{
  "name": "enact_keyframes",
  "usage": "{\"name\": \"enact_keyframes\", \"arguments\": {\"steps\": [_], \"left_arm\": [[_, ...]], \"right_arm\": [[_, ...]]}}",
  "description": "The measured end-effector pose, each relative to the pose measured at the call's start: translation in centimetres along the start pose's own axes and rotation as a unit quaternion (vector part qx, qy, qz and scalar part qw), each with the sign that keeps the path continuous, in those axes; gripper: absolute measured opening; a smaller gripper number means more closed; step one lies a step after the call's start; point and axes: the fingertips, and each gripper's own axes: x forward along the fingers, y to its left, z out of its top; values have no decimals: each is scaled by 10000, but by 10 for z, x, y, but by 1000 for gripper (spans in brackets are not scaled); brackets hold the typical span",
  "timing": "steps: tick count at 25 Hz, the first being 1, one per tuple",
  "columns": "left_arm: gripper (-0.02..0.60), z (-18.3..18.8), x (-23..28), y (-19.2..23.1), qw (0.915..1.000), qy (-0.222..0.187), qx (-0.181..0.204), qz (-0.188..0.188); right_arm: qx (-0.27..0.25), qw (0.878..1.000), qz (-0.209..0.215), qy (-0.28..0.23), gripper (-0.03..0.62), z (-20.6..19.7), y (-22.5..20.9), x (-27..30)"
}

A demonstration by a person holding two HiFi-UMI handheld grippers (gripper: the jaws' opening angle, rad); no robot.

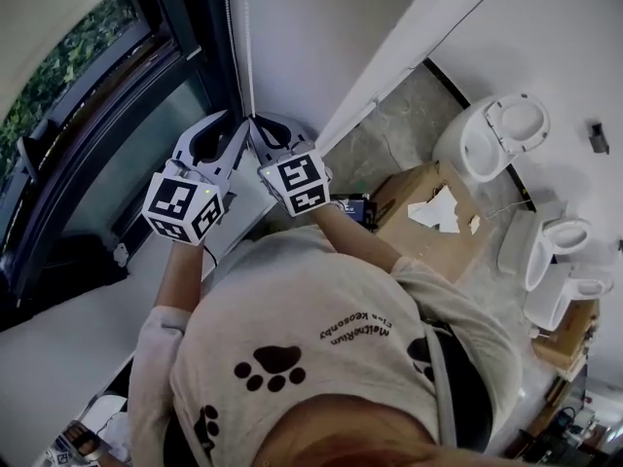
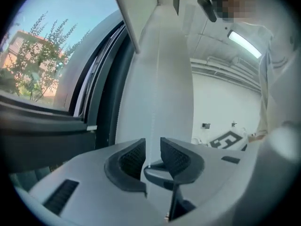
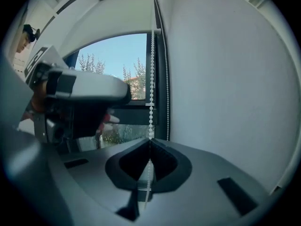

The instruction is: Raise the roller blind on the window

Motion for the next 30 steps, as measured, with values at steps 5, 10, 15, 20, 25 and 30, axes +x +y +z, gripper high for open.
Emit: {"name": "enact_keyframes", "arguments": {"steps": [5, 10, 15, 20, 25, 30], "left_arm": [[98, 46, 12, -3, 9993, -275, 180, -196], [75, 77, 24, -1, 9979, -342, 517, -182], [16, 85, 28, -7, 9971, -145, 688, -288], [9, 82, 27, -8, 9979, -82, 557, -317], [9, 58, 28, -8, 9986, 65, 426, -321], [9, 25, 29, -10, 9993, 98, 221, -285]], "right_arm": [[-42, 10000, 81, 15, 9, 0, 7, 0], [-82, 9999, 131, 30, 9, -1, 12, -1], [-105, 9998, 141, 36, 9, -1, 15, -2], [-89, 9999, 98, 30, 9, -2, 14, -2], [-157, 9997, 19, 175, 9, -26, 15, 0], [-104, 9993, -7, 358, 9, -59, 15, 1]]}}
